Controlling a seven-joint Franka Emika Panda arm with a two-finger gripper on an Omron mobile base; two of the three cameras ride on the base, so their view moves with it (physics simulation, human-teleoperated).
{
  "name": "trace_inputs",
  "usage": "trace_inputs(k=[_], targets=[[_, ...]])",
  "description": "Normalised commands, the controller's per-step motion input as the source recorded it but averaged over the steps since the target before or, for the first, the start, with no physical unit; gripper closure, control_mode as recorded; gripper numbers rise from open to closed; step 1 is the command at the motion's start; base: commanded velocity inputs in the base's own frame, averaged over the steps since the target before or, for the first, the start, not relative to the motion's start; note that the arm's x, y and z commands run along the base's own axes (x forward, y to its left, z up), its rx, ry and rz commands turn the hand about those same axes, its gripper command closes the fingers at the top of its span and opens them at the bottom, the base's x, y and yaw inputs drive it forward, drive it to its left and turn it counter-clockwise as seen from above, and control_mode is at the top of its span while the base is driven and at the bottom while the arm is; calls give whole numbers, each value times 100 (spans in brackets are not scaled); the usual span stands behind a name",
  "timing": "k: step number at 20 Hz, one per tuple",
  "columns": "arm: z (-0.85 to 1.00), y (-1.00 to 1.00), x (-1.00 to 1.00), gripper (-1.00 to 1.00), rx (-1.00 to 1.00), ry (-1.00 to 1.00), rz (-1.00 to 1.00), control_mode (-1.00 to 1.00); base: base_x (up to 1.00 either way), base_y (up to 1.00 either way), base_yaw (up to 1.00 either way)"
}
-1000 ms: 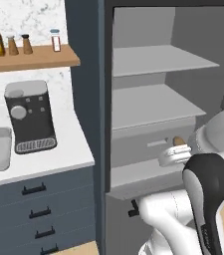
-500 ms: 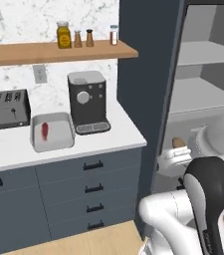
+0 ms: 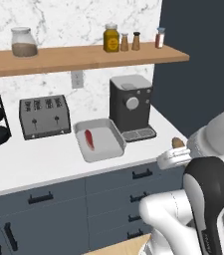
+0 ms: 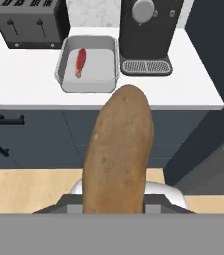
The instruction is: Place one sweet potato and one steak in each tupperware on the nearby counter, to pack two identical lunches.
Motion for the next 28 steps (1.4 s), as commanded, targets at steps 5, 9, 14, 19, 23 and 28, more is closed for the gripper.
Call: trace_inputs(k=[5,9,14,19,23,28], targets=[[0,0,0,100,0,0,0,100,60,73,-1],[0,0,0,100,0,0,0,100,36,61,0],[0,0,0,100,0,0,0,100,41,50,0],[0,0,0,100,0,0,0,100,58,32,0],[-10,-10,37,100,0,1,0,-100,13,0,0],[-11,-44,53,100,0,4,0,-100,0,0,0]])
